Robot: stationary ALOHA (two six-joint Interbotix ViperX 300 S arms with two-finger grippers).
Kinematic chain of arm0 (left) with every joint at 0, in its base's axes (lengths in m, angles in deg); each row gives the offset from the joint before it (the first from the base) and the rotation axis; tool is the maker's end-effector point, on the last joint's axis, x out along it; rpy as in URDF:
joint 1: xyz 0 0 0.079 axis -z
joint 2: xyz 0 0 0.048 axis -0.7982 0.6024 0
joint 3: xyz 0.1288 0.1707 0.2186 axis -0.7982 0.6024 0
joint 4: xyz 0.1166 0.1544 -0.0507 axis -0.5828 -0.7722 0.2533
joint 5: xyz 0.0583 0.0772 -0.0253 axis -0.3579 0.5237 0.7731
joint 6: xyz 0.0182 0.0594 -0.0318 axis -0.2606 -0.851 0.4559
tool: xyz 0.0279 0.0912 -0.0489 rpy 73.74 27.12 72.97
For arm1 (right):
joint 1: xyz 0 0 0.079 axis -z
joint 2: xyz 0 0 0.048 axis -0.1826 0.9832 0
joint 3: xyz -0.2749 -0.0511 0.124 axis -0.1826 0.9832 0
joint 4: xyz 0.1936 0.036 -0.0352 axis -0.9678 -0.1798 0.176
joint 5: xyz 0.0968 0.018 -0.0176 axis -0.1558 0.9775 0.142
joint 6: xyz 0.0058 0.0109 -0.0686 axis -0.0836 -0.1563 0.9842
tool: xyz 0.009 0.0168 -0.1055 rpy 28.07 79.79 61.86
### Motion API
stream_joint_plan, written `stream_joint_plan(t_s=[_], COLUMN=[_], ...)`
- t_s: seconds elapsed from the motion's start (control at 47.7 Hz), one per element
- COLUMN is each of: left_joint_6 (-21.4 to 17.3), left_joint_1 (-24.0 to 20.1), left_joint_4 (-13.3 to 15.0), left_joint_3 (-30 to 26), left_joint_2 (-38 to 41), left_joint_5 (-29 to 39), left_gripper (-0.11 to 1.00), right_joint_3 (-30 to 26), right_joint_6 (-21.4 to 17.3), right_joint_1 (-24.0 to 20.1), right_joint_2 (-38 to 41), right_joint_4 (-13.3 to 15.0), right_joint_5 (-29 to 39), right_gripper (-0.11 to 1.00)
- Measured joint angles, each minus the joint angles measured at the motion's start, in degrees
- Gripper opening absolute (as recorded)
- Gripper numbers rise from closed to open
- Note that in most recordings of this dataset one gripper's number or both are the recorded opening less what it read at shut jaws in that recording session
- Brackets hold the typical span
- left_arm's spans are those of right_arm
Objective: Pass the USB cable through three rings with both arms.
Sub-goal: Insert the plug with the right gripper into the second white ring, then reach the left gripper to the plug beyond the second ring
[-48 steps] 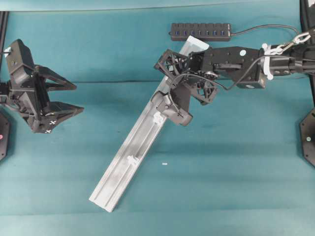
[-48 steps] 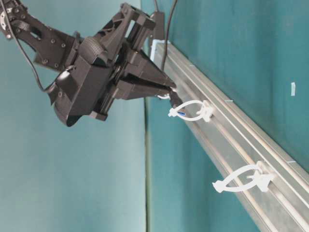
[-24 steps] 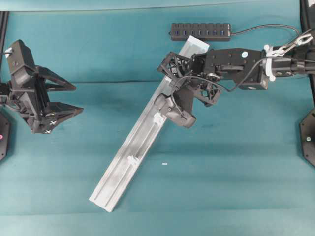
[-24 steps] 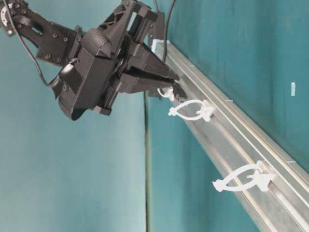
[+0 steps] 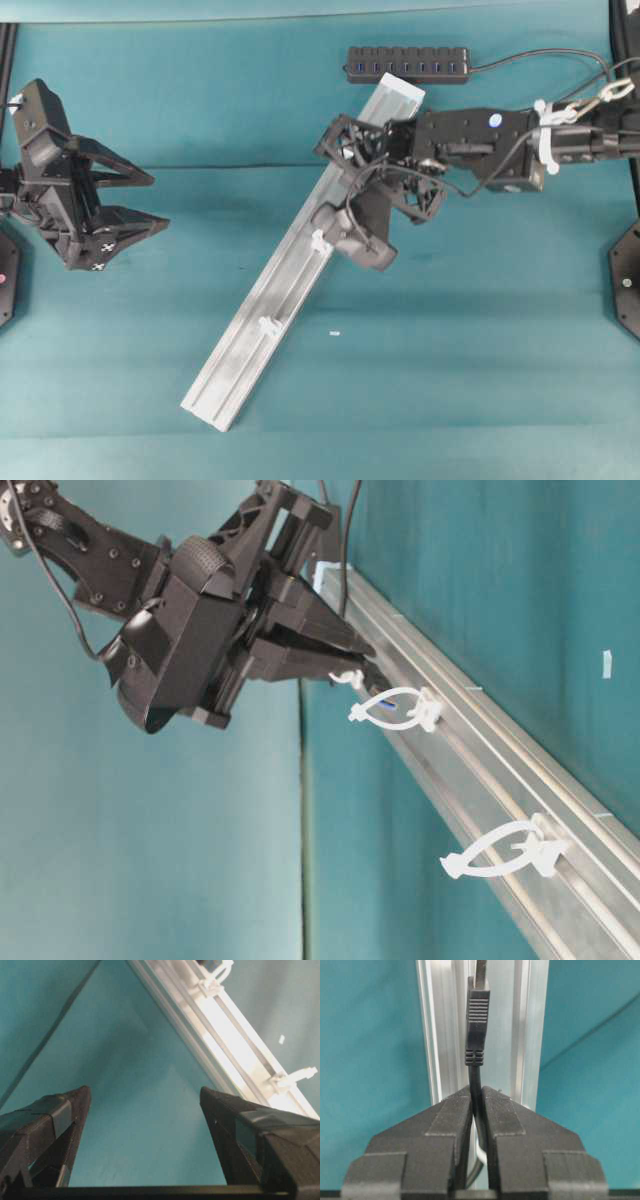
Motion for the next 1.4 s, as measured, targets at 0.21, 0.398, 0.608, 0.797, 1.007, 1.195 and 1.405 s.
stream_joint_plan(t_s=[0.21, 0.398, 0.608, 0.797, 1.007, 1.195, 1.405], left_joint_6=[0.0, 0.0, 0.0, 0.4, 0.4, 0.4, 0.6], left_joint_1=[0.0, 0.0, 0.0, 0.0, 0.0, 0.0, 1.1], left_joint_4=[0.0, 0.0, 0.0, 0.0, 0.0, 0.0, 0.0], left_joint_3=[0.0, 0.1, 0.1, 0.1, 0.1, 0.1, 0.0], left_joint_2=[0.1, 0.2, 0.0, 0.1, 0.2, 0.3, 0.4], left_joint_5=[0.0, 0.0, 0.0, -0.1, -0.4, -0.4, -1.7], left_gripper=[0.94, 0.94, 0.94, 0.93, 0.92, 0.92, 0.92], right_joint_3=[-0.2, -0.4, -2.2, -3.1, -3.1, -3.2, -3.1], right_joint_6=[0.0, 0.0, 0.0, 0.0, 0.0, -0.1, 0.0], right_joint_1=[-1.1, -1.8, -2.3, -2.7, -2.9, -3.1, -3.4], right_joint_2=[0.0, 0.2, 0.8, 1.2, 1.2, 1.4, 1.5], right_joint_4=[0.0, -0.1, -1.7, -3.4, -5.8, -6.6, -8.8], right_joint_5=[0.0, 0.0, -0.8, -0.6, -0.2, -0.4, -0.4], right_gripper=[0.12, 0.12, 0.12, 0.12, 0.12, 0.12, 0.12])
